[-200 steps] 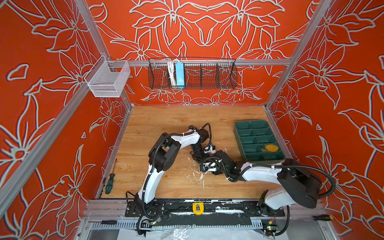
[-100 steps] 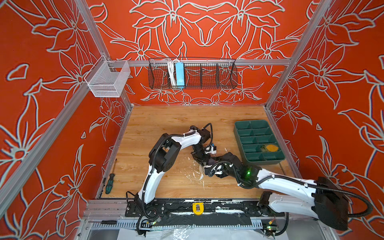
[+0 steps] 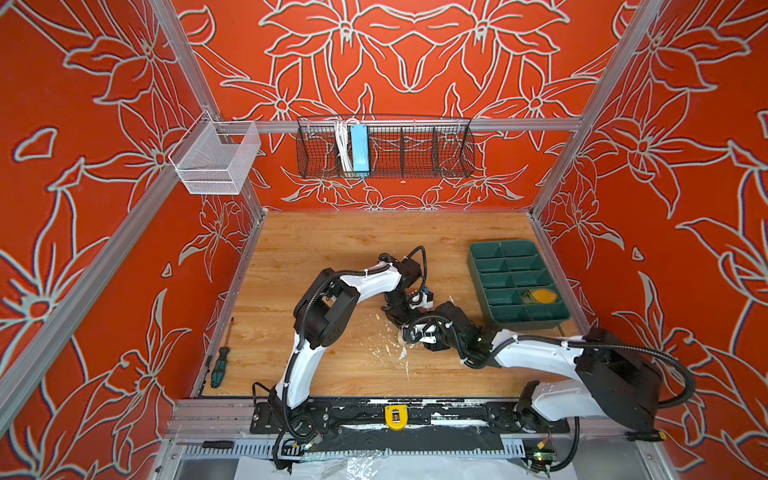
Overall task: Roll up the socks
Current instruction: 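Press the toe with the right gripper while the left holds the roll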
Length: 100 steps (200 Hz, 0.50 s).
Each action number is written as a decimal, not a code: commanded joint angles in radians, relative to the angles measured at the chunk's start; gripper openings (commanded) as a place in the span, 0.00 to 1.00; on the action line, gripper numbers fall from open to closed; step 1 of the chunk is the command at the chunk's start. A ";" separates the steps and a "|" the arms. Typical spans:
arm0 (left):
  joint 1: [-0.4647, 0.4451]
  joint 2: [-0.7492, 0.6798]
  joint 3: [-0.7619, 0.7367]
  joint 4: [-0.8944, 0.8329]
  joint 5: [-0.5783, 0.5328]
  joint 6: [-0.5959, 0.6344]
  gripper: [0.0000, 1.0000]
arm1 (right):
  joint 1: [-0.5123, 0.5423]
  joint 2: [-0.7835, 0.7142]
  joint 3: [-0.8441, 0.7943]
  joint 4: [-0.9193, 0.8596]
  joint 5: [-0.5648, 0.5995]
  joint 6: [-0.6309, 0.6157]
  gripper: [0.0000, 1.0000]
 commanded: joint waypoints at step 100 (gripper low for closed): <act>-0.007 -0.044 -0.027 0.041 -0.072 0.068 0.00 | -0.008 0.142 0.059 -0.066 -0.053 -0.063 0.25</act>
